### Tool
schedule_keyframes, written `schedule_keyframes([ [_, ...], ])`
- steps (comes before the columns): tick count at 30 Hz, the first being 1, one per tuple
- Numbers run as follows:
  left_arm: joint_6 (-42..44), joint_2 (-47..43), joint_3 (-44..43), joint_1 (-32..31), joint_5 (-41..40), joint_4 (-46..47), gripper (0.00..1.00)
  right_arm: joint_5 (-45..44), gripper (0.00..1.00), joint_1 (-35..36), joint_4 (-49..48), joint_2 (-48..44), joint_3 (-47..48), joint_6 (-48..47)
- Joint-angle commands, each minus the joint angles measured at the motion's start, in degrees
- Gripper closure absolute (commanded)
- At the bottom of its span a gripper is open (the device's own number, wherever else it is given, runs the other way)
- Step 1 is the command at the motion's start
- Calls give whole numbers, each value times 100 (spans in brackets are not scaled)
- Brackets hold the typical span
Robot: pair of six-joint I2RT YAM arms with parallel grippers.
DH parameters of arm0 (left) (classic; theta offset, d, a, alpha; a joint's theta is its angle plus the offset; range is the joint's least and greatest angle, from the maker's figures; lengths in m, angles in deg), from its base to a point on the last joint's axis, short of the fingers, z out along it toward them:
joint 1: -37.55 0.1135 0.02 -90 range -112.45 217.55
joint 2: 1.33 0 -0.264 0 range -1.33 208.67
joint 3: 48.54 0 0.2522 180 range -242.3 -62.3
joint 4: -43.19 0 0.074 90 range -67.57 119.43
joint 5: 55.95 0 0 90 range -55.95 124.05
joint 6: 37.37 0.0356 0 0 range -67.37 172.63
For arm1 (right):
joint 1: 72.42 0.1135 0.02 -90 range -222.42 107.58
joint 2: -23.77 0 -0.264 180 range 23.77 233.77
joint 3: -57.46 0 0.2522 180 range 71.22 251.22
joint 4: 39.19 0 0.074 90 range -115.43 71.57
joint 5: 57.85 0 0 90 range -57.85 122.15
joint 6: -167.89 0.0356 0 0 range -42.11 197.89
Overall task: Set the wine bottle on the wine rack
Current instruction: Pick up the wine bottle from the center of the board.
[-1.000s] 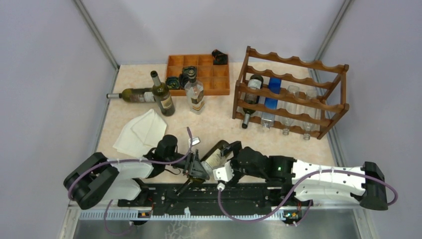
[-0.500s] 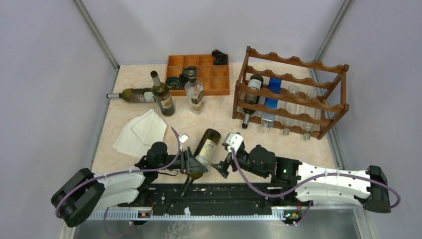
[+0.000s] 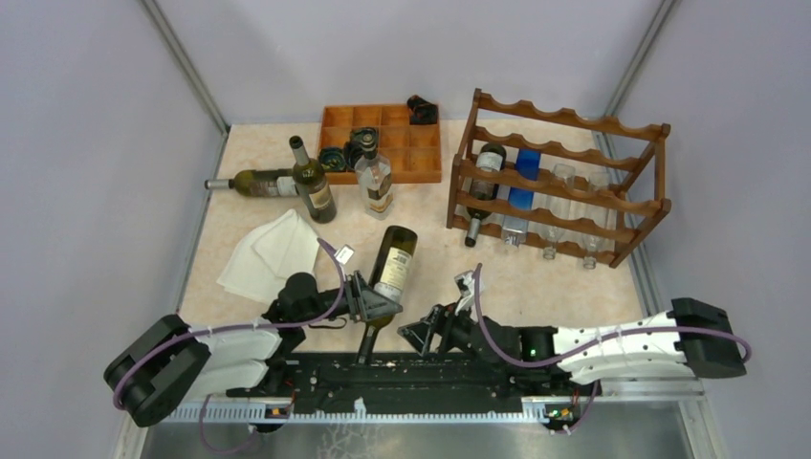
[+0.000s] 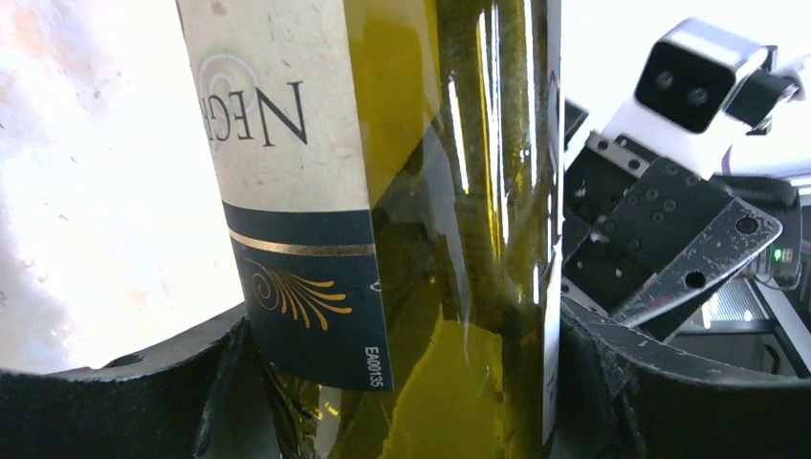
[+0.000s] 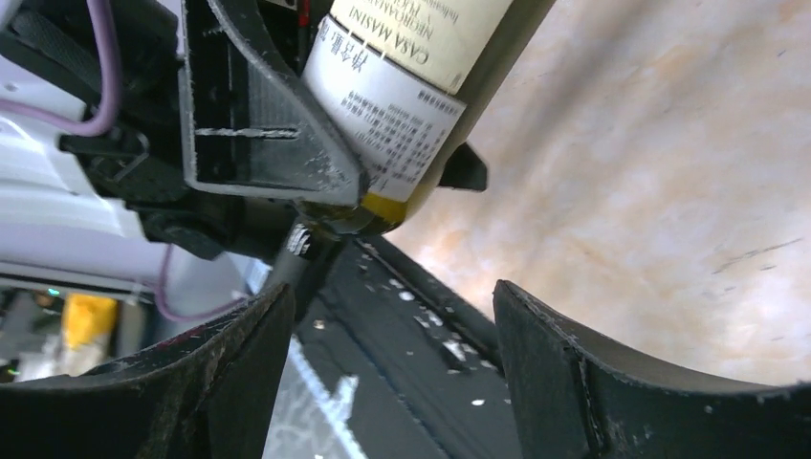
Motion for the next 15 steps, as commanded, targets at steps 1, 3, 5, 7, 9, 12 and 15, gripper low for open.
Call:
schedule_keyframes([
  [1, 115, -17, -95, -31, -463, 1239, 100, -914, 25, 421, -1305, 512, 22, 1300],
  [3, 133, 25, -121, -39, -573, 1294, 100, -967, 25, 587, -1945, 876, -68, 1443],
  [5, 142, 56, -169, -58, -670, 1347, 100, -904, 26, 692, -2598, 1294, -130, 1567],
  [7, 155, 80, -221, -86, -765, 1388, 100, -882, 26, 797, -3210, 1801, -155, 1706],
  [9, 182, 99, -280, -104, -864, 1389, 100, -884, 27, 858, -3791, 2146, -158, 1797],
  [12, 264, 133, -389, -143, -933, 1337, 100, -931, 28, 865, -4013, 2468, -79, 1902],
  [15, 291, 211, -480, -211, -967, 1270, 100, -1137, 29, 866, -3985, 2646, 68, 1871],
])
